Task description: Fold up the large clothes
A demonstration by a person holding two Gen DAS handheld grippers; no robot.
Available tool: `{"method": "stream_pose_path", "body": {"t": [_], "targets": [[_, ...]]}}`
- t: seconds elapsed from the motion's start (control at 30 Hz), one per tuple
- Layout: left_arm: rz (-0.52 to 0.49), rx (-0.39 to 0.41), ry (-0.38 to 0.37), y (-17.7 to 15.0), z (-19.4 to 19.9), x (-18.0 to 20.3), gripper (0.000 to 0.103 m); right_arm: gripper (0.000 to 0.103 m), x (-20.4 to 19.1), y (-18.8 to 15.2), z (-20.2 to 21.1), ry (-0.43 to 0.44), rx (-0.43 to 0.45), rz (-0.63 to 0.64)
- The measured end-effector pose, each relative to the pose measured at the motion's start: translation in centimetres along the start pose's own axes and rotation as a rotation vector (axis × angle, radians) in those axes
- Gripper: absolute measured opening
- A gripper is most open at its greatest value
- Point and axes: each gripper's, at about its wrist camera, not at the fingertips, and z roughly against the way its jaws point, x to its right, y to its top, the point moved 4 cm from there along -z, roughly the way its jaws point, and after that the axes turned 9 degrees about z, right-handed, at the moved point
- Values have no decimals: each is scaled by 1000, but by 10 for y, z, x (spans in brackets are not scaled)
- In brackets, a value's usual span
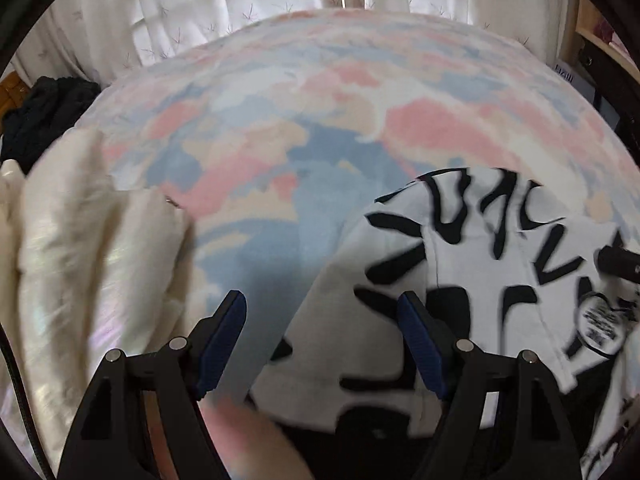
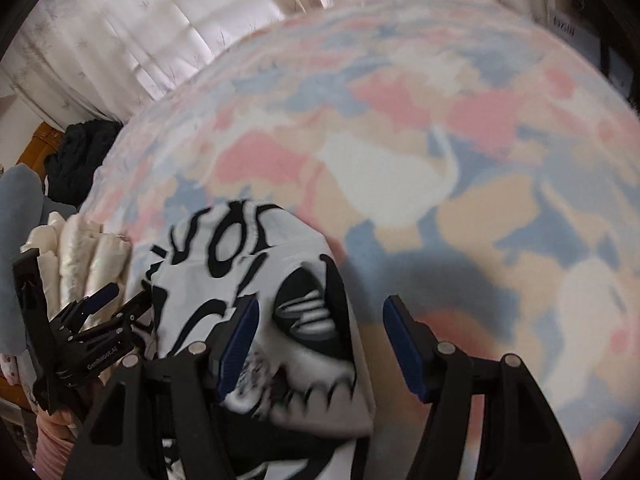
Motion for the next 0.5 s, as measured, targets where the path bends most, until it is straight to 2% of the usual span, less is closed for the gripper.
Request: {"method": "stream_pose_path", "body": {"t": [0.03, 0.07, 0.1, 0.17, 0.23, 0.27, 0.3, 0.33, 0.37, 0.4, 0.47, 0.5], "targets": [[0, -2, 1, 1, -7, -1, 77, 64, 1, 0, -9, 16, -14, -6], [1, -5, 1, 2, -13, -3, 83, 64, 3, 0, -18, 42, -29, -10], [10, -3, 11, 3, -20, -7, 94, 64, 4, 1, -23, 54, -33, -10], [42, -7, 4, 2, -27, -15, 103, 63, 6, 0, -33, 67, -33, 4], [77, -39, -51, -2, -32, -20, 103, 49, 6, -1, -37, 81, -28, 27], [89, -40, -62, -3, -33, -21, 102, 32, 5, -1, -39, 94, -27, 40], [82, -36, -74, -5, -31, -19, 94, 19, 2, -3, -41, 121, -29, 52], [60, -31, -89, -6, -29, -14, 88, 18, -1, -4, -42, 127, -29, 64], [33, -27, -109, -7, -27, -10, 70, 16, -3, -5, -42, 115, -20, 82], [-5, -23, -143, -9, -21, -4, 44, 12, -7, -6, -40, 107, -12, 107], [-56, -35, -184, -13, -12, 8, 9, 8, -12, -6, -37, 100, -2, 136], [-82, -15, -156, -14, -6, 12, 8, 7, -16, -7, -33, 92, 7, 158]]}}
